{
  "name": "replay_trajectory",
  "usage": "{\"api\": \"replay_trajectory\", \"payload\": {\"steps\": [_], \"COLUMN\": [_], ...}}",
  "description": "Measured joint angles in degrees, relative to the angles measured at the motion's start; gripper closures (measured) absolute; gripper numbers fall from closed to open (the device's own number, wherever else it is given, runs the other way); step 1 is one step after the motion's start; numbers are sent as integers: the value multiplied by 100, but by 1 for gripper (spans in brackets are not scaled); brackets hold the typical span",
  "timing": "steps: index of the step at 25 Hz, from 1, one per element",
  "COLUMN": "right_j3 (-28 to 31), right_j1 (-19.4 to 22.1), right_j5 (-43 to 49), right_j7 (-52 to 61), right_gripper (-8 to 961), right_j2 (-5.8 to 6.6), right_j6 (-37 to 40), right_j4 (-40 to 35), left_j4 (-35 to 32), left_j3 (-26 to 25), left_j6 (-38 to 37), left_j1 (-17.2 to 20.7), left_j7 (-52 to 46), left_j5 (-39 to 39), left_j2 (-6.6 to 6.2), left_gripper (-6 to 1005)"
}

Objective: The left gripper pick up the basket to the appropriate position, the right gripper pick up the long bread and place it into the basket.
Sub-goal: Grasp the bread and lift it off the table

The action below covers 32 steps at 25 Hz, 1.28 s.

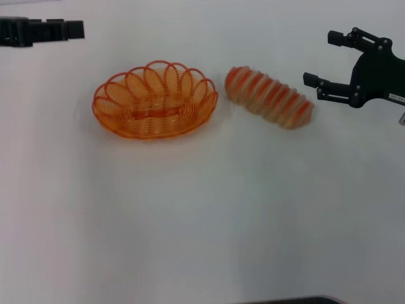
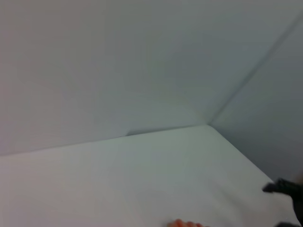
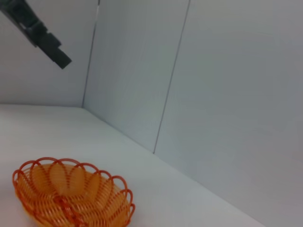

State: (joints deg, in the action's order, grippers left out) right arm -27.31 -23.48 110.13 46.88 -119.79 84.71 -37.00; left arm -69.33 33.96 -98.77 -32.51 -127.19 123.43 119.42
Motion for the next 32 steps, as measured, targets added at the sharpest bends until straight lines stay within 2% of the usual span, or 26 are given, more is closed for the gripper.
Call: {"api": "replay_trajectory", "payload": {"steps": [10,18,24,29,32], "right_j3": [175,226,226,226,226], "right_j1": [-18,-1,-44,-113,-141], "right_j5": [-4,-136,-185,-211,-212], "right_j7": [446,652,721,721,723], "right_gripper": [73,73,73,73,73], "right_j2": [17,14,9,5,5], "right_j6": [14,18,-25,-39,-41], "right_j4": [0,57,131,208,218], "left_j4": [-89,-107,-91,4,136], "left_j3": [-16,19,32,83,142], "left_j6": [-613,-649,-606,-477,-390], "left_j1": [219,624,882,1037,1038], "left_j7": [2055,3546,4176,4649,4708], "left_j5": [-360,-507,-465,-328,-213], "left_j2": [68,256,313,432,432], "left_gripper": [433,449,448,454,459]}}
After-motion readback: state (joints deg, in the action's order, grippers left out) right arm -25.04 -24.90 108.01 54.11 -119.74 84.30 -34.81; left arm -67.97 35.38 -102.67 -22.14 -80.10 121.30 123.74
